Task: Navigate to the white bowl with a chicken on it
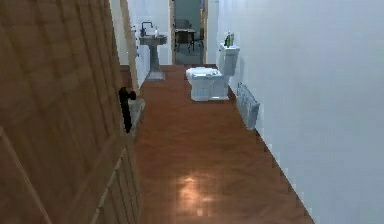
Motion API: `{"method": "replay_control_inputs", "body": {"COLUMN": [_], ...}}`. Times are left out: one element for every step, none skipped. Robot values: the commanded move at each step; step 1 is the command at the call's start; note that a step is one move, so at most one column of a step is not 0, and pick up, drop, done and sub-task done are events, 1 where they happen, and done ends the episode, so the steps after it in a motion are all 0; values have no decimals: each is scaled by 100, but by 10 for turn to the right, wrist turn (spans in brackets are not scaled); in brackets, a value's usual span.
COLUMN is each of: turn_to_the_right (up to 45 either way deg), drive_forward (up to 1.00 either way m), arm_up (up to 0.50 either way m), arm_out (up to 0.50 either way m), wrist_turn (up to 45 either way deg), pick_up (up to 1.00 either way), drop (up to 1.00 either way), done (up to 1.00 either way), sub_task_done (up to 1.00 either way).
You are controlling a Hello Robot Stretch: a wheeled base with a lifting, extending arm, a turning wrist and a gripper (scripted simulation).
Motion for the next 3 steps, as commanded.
{"method": "replay_control_inputs", "body": {"turn_to_the_right": [60,0,-60], "drive_forward": [0,10,0], "arm_up": [0,0,0], "arm_out": [0,0,0], "wrist_turn": [0,0,0], "pick_up": [0,0,0], "drop": [0,0,0], "done": [0,0,0], "sub_task_done": [0,0,0]}}
